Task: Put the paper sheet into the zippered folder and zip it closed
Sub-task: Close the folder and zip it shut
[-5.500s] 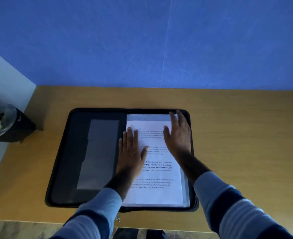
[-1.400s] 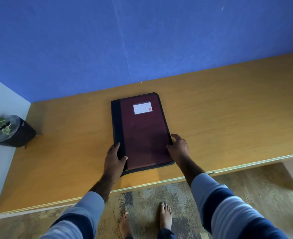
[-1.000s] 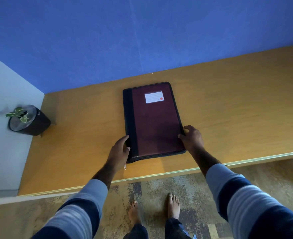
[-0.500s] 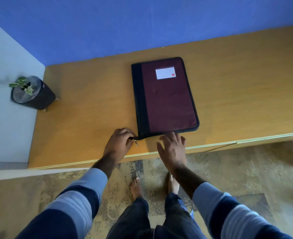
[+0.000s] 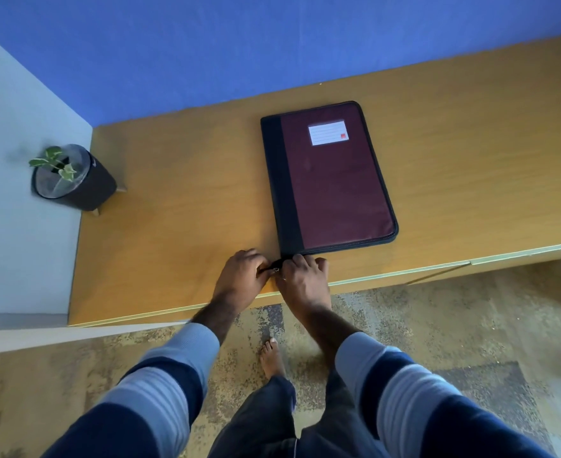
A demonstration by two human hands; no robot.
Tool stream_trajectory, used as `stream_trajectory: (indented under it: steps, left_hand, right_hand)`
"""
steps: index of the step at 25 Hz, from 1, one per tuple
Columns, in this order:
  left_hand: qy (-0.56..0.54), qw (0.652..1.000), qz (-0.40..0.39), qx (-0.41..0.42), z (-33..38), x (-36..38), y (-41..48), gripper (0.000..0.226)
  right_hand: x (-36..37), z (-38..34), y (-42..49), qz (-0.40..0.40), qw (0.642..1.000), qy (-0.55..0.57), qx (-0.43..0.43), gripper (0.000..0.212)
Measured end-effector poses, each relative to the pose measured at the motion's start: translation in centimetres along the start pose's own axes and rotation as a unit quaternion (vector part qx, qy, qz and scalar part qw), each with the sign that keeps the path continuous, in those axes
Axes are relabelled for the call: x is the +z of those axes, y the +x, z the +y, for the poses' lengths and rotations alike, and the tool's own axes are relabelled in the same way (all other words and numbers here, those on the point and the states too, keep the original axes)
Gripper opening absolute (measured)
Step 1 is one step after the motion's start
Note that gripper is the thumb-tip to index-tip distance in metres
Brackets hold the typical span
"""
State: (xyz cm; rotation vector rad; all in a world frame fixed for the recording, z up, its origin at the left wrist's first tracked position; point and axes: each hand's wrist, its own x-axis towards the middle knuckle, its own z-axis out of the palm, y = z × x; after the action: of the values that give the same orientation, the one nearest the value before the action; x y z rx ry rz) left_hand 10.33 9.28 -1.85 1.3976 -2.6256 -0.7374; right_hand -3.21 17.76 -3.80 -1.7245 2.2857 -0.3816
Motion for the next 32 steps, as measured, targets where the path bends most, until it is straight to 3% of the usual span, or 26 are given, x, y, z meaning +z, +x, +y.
stream_trajectory:
  steps: [13, 32]
  left_hand:
    - [0.034, 0.999, 0.007, -0.006, -0.1, -0.3, 0.4, 0.015]
    - [0.051, 0.999, -0.004, 0.009, 0.4, -0.7, 0.9, 0.008]
  right_hand:
    - [-0.9, 2.3, 0.6, 0.007, 0.996, -0.023, 0.091, 0.011]
    - [-4.7, 12.0, 0.0, 0.102, 0.979, -0.011, 0.177, 0.013]
